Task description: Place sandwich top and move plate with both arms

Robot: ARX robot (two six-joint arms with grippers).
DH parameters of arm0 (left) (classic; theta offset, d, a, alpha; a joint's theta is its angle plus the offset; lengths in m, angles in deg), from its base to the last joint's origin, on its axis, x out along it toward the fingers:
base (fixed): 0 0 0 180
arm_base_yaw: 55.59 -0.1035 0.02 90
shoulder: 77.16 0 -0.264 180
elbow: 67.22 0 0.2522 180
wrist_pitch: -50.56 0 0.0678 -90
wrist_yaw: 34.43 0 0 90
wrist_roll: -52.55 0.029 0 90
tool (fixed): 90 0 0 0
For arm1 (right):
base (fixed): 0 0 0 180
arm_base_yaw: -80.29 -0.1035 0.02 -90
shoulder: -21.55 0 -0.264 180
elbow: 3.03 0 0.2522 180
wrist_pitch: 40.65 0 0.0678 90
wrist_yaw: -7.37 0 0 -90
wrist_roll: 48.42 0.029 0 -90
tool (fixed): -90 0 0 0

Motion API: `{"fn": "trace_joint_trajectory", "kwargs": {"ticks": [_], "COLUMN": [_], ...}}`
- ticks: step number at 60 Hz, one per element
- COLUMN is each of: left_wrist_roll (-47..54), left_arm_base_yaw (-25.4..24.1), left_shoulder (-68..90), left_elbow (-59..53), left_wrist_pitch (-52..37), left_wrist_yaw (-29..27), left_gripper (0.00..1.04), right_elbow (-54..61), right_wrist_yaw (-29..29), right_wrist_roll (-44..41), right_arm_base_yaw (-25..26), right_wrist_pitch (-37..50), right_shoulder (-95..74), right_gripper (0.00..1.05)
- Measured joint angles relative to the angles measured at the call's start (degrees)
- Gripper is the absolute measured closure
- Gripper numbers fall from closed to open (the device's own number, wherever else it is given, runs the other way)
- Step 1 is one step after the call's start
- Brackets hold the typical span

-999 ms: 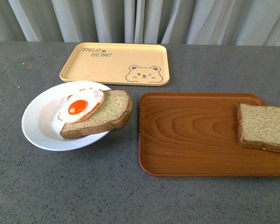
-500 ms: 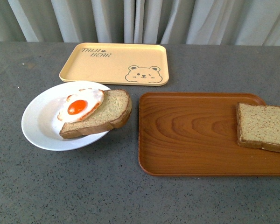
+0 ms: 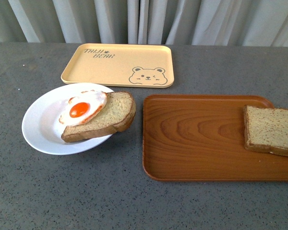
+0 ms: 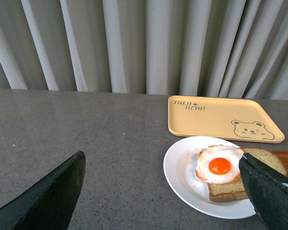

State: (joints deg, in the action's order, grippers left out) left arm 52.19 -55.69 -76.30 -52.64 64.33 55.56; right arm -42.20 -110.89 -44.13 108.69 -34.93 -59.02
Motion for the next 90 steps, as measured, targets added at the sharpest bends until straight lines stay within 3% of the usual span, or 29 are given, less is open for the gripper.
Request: {"fn": "trace_joint_trajectory", "kwargs": {"ticks": [15,46,77,83,90], "left_wrist_roll": [0.0,0.0,0.0,0.0,0.0], "left_arm_base_yaw": [0.0,0.0,0.0,0.0,0.0], "left_shoulder": [0.0,0.0,0.0,0.0,0.0], "left_elbow": [0.0,0.0,0.0,0.0,0.0], "left_wrist_pitch": [0.0,0.0,0.0,0.0,0.0], "left_wrist_yaw": [0.0,0.0,0.0,0.0,0.0], "left_gripper": [0.09,0.09,0.09,0.09,0.09], "right_elbow": [-6.3,-11.7,-11.0,-10.5,-10.1], "right_wrist_yaw": [1.6,4.1,4.2,2.9,1.4], "right_wrist_roll": [2.9,8.2,11.3,12.1,14.3], "right_arm_base_yaw": [0.9,-6.5,-9.3,-9.3,-9.8], "right_wrist_pitch": [4.1,9.2,10.3,9.4,8.5], "right_shoulder": [-17.0,-28.8,-28.2,-25.6,-20.3], "right_gripper": [0.09,0.11,0.92,1.03,1.03]}}
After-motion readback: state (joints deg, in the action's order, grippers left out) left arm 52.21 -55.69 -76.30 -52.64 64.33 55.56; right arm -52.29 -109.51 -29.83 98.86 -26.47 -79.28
